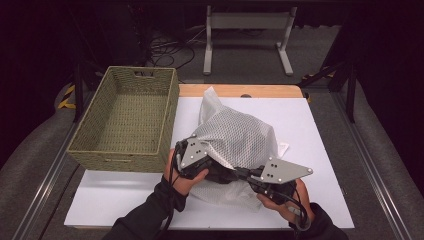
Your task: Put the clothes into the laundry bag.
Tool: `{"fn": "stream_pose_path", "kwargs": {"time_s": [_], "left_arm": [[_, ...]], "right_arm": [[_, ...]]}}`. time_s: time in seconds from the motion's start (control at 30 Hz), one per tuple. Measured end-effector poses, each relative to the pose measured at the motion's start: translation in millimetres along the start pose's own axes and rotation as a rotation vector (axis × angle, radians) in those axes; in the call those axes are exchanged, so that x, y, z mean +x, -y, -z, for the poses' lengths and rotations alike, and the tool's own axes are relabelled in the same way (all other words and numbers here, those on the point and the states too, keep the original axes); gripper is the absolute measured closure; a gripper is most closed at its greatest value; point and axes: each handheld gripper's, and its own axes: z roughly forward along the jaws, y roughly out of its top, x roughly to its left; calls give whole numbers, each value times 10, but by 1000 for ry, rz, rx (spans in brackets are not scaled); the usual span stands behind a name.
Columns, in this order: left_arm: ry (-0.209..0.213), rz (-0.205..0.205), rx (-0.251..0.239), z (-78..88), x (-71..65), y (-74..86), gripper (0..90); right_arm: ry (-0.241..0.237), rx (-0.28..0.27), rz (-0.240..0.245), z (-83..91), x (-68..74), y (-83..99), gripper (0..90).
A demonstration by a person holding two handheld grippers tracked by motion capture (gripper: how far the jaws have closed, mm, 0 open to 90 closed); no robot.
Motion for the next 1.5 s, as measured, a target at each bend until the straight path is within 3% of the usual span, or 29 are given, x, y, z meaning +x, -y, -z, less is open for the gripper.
{"fn": "stream_pose_path", "kwargs": {"time_s": [0.07, 0.2, 0.33, 0.37, 0.43, 0.53, 0.6, 0.67, 0.73, 0.77, 0.8, 0.83, 0.87, 0.9, 0.93, 0.97, 1.07, 1.2, 1.27, 1.37, 1.43, 1.5], "left_arm": [[49, -38, 6, 79, -34, 73, 612], [88, -68, 37, 234, -120, 142, 364], [96, -69, 106, 392, -233, 272, 270], [86, -57, 168, 364, -255, 343, 267], [49, -61, 227, 257, -257, 436, 241], [13, -25, 262, 43, -235, 462, 240], [-14, -51, 268, -79, -236, 445, 237], [-37, -37, 258, -192, -212, 426, 275], [-36, -50, 262, -248, -189, 407, 361], [-59, -72, 249, -301, -154, 386, 361], [-49, -39, 229, -335, -106, 376, 480], [-39, -29, 229, -368, -55, 353, 548], [-42, -28, 230, -392, -29, 323, 689], [-44, -19, 224, -402, -22, 298, 689], [-56, -39, 225, -437, -15, 196, 731], [-56, -39, 225, -437, -15, 196, 775], [-78, -72, 179, -434, -50, -6, 798], [-79, -65, 146, -520, -22, -164, 807], [-76, -37, 142, -603, 17, -185, 808], [-87, -32, 126, -672, 43, -217, 807], [-90, 12, 97, -761, 105, -257, 808], [-95, 32, 110, -841, 167, -272, 808]], "right_arm": [[11, 9, -16, -21, -48, 59, 894], [23, 20, -35, -42, -91, 107, 894], [27, 25, -40, -65, -102, 128, 894], [26, 26, -40, -68, -101, 130, 894], [24, 33, -40, -91, -91, 136, 894], [7, 54, -32, -155, -62, 153, 892], [6, 77, -19, -216, -31, 176, 891], [12, 97, -4, -269, -24, 208, 888], [37, 115, 6, -302, -59, 249, 883], [37, 115, 6, -302, -59, 249, 883], [59, 119, 12, -306, -103, 281, 884], [65, 121, -12, -296, -146, 309, 886], [77, 118, -31, -260, -207, 339, 887], [77, 118, -31, -260, -207, 339, 887], [84, 116, -30, -245, -218, 342, 887], [84, 116, -30, -245, -218, 342, 887], [120, 93, -44, -178, -312, 339, 888], [132, 51, -72, -95, -386, 314, 889], [126, 41, -83, -75, -394, 306, 890], [146, 40, -80, -55, -399, 298, 889], [183, 22, -80, -19, -428, 290, 889], [205, 19, -90, -10, -471, 296, 889]]}}
